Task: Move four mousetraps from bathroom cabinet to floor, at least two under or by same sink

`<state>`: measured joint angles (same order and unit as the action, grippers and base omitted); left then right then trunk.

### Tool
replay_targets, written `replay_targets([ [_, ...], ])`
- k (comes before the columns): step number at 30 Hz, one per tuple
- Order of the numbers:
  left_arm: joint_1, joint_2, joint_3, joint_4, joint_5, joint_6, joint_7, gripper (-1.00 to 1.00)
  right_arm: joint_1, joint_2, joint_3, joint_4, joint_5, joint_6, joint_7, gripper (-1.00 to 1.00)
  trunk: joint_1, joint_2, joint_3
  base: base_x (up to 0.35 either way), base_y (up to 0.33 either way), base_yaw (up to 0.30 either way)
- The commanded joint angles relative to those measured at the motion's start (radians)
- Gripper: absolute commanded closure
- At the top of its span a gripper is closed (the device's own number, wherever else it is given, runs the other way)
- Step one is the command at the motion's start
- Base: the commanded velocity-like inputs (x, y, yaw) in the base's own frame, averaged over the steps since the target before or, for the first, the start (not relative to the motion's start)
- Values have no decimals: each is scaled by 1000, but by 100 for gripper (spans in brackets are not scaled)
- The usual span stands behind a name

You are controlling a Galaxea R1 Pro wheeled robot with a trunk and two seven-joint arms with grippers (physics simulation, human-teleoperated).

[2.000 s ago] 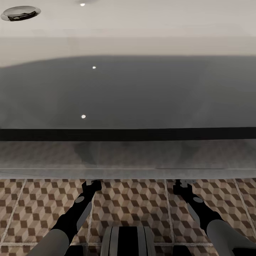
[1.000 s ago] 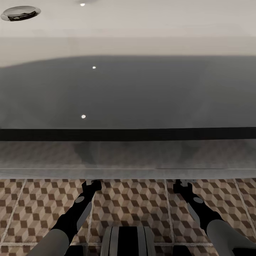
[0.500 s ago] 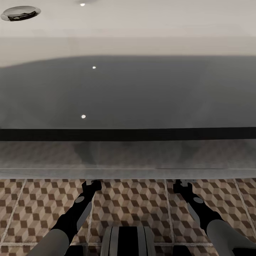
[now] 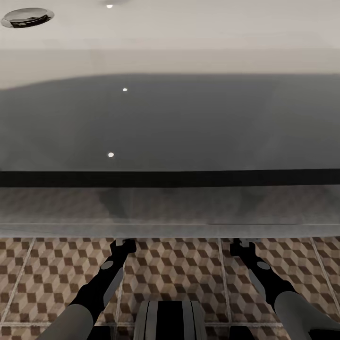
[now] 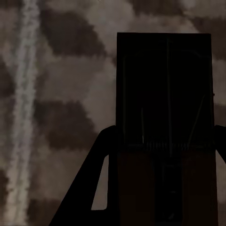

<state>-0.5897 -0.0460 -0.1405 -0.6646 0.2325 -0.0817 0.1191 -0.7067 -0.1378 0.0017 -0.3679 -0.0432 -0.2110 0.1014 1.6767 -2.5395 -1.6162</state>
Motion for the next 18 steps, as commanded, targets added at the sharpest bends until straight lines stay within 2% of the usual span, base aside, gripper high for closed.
replay_targets([
  [1, 0, 1, -7, 0, 7, -4, 10, 100, 0, 0, 0, 1, -6, -4, 6, 100, 0, 0, 0, 0, 0, 0],
  [18, -1, 3, -5, -3, 8, -32, 10, 100, 0, 0, 0, 0, -6, -3, 6, 100, 0, 0, 0, 0, 0, 0],
])
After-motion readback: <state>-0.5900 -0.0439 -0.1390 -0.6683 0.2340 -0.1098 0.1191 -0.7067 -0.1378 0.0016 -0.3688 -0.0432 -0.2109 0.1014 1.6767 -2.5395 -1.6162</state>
